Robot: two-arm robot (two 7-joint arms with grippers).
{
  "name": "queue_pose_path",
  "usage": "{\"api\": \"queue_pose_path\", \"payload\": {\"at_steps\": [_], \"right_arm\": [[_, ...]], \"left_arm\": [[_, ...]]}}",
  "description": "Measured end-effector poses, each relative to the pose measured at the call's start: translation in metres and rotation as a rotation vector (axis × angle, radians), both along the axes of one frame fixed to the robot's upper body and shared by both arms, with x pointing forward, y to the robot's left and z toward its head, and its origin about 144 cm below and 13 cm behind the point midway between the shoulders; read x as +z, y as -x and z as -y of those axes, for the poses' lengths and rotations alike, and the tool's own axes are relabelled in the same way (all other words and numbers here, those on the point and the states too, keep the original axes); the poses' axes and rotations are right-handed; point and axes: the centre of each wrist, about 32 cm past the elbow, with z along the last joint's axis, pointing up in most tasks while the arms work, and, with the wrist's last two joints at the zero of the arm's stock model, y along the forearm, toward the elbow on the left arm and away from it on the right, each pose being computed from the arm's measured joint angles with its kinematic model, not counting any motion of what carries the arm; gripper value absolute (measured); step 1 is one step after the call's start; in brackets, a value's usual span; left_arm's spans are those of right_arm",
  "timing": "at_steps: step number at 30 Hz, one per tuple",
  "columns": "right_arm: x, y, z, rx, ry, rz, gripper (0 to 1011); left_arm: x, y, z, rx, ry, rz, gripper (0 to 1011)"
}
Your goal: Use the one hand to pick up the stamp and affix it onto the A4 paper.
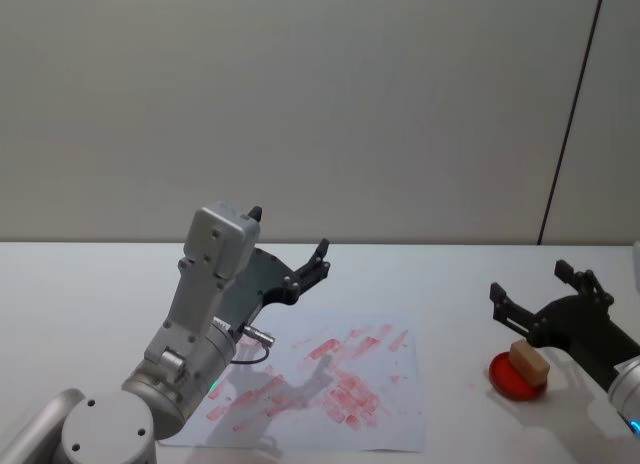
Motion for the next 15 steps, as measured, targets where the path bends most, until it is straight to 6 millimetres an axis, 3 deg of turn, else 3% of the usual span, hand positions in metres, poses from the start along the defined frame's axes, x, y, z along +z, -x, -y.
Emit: {"api": "queue_pose_path", "payload": {"at_steps": [15], "right_arm": [[-0.019, -0.011, 0.017, 0.038, 0.022, -0.150, 1001]], "left_arm": [[0.000, 0.000, 0.000, 0.000, 0.000, 0.000, 1002]]}}
